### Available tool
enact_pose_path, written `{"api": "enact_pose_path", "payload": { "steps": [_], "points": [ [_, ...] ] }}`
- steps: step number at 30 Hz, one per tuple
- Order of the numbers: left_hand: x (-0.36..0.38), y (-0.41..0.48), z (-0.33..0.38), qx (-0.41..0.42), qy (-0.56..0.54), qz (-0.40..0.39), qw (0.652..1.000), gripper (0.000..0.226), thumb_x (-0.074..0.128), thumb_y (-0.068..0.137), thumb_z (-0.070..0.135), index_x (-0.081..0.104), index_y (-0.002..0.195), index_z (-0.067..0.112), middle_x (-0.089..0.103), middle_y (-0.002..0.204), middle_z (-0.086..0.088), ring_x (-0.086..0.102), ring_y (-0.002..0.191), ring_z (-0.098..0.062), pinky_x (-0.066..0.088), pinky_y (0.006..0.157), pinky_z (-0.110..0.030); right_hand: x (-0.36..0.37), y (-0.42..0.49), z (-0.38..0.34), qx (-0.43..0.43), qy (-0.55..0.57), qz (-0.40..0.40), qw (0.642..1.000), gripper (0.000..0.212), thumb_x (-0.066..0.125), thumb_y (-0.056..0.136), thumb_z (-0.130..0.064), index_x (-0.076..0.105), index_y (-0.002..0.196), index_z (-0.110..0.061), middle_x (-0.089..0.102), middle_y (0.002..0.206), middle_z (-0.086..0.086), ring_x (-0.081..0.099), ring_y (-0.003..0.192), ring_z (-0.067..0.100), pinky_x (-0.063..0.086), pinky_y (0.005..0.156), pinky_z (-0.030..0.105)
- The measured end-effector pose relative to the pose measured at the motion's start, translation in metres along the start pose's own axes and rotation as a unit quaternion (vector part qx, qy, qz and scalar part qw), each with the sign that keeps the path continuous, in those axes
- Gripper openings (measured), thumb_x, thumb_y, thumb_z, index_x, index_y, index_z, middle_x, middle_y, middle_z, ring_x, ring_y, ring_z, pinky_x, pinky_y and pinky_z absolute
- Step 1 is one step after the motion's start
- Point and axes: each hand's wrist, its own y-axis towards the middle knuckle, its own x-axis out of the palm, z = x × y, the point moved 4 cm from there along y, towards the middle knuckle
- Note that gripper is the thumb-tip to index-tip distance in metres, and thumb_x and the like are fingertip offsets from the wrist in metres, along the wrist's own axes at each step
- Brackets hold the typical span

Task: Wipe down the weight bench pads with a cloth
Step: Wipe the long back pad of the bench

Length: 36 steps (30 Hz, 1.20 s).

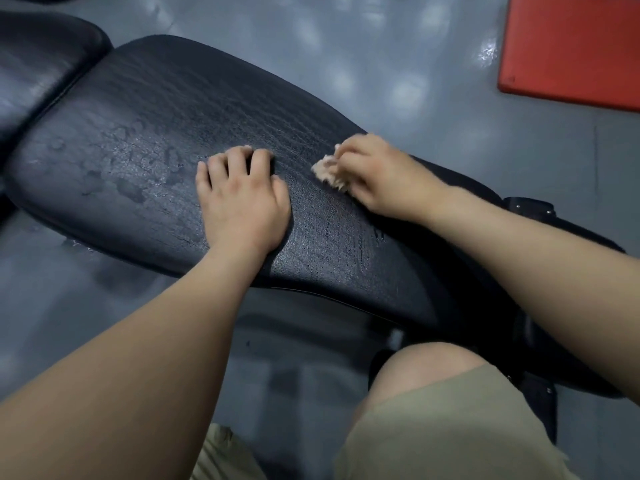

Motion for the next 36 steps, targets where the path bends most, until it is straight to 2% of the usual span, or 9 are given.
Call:
{"api": "enact_pose_path", "payload": {
  "steps": [5, 11, 14, 17, 22, 25, 28, 32, 36],
  "points": [
    [0.002, 0.000, 0.001, -0.003, 0.008, 0.004, 1.000, 0.037, 0.040, 0.095, 0.040, 0.057, 0.126, 0.028, 0.051, 0.137, -0.005, 0.043, 0.127, -0.034, 0.023, 0.119, -0.054, -0.002, 0.026, 0.041, 0.152, 0.000, 0.038, 0.988, 0.031, 0.044, 0.085, -0.008, 0.069, 0.104, -0.005, 0.063, 0.104, 0.021, 0.060, 0.098, 0.043, 0.047, 0.090, 0.042],
    [-0.001, 0.000, 0.002, -0.002, 0.014, 0.011, 1.000, 0.036, 0.040, 0.095, 0.040, 0.057, 0.124, 0.028, 0.053, 0.133, -0.005, 0.045, 0.123, -0.034, 0.027, 0.116, -0.054, 0.003, 0.071, 0.037, 0.209, 0.058, 0.013, 0.976, 0.042, 0.046, 0.089, -0.002, 0.068, 0.121, -0.017, 0.063, 0.118, 0.013, 0.059, 0.112, 0.034, 0.045, 0.099, 0.035],
    [0.000, 0.000, 0.001, -0.001, 0.016, 0.014, 1.000, 0.036, 0.040, 0.094, 0.039, 0.058, 0.124, 0.028, 0.053, 0.132, -0.005, 0.045, 0.123, -0.034, 0.028, 0.116, -0.054, 0.005, 0.071, 0.042, 0.228, 0.090, 0.015, 0.969, 0.040, 0.047, 0.092, -0.002, 0.068, 0.125, -0.012, 0.065, 0.122, 0.014, 0.059, 0.118, 0.031, 0.040, 0.105, 0.027],
    [0.001, 0.000, 0.002, -0.003, 0.009, 0.015, 1.000, 0.036, 0.042, 0.094, 0.039, 0.059, 0.124, 0.028, 0.054, 0.133, -0.005, 0.045, 0.123, -0.034, 0.027, 0.116, -0.055, -0.002, 0.049, 0.043, 0.238, 0.071, 0.021, 0.968, 0.036, 0.049, 0.090, -0.002, 0.072, 0.117, -0.007, 0.068, 0.119, 0.015, 0.060, 0.119, 0.028, 0.033, 0.096, 0.013],
    [0.002, -0.001, 0.002, -0.006, 0.013, 0.017, 1.000, 0.037, 0.041, 0.094, 0.038, 0.058, 0.124, 0.026, 0.053, 0.136, -0.005, 0.045, 0.125, -0.034, 0.025, 0.118, -0.055, -0.007, 0.011, 0.047, 0.249, 0.013, 0.015, 0.968, 0.028, 0.046, 0.085, -0.011, 0.069, 0.101, -0.007, 0.069, 0.108, 0.017, 0.061, 0.105, 0.036, 0.048, 0.089, 0.036],
    [0.002, -0.001, 0.004, -0.008, 0.012, 0.021, 1.000, 0.036, 0.042, 0.094, 0.037, 0.058, 0.124, 0.025, 0.054, 0.136, -0.005, 0.045, 0.125, -0.035, 0.024, 0.119, -0.055, -0.002, 0.034, 0.044, 0.232, -0.004, -0.004, 0.973, 0.026, 0.045, 0.085, -0.009, 0.068, 0.098, -0.010, 0.068, 0.102, 0.018, 0.061, 0.101, 0.038, 0.050, 0.087, 0.042],
    [0.002, -0.001, 0.004, -0.009, 0.018, 0.023, 1.000, 0.037, 0.041, 0.094, 0.038, 0.058, 0.124, 0.025, 0.054, 0.135, -0.005, 0.045, 0.125, -0.034, 0.024, 0.119, -0.054, 0.011, 0.077, 0.036, 0.205, 0.005, -0.013, 0.979, 0.028, 0.041, 0.085, -0.015, 0.066, 0.096, -0.020, 0.064, 0.096, 0.010, 0.060, 0.096, 0.035, 0.050, 0.083, 0.042],
    [0.001, 0.000, 0.004, -0.011, 0.021, 0.025, 0.999, 0.038, 0.041, 0.093, 0.038, 0.058, 0.124, 0.024, 0.054, 0.135, -0.005, 0.045, 0.124, -0.035, 0.024, 0.118, -0.054, 0.022, 0.125, 0.031, 0.194, 0.008, -0.025, 0.981, 0.018, 0.047, 0.093, -0.014, 0.064, 0.097, -0.020, 0.062, 0.101, 0.009, 0.059, 0.098, 0.033, 0.044, 0.081, 0.036],
    [0.001, 0.001, 0.004, -0.007, 0.018, 0.026, 0.999, 0.037, 0.042, 0.093, 0.038, 0.059, 0.123, 0.024, 0.055, 0.133, -0.006, 0.046, 0.123, -0.035, 0.025, 0.118, -0.054, 0.016, 0.131, 0.035, 0.179, 0.028, -0.043, 0.983, 0.035, 0.044, 0.092, -0.014, 0.067, 0.118, -0.022, 0.068, 0.120, 0.009, 0.060, 0.114, 0.031, 0.048, 0.096, 0.036]
  ]
}}
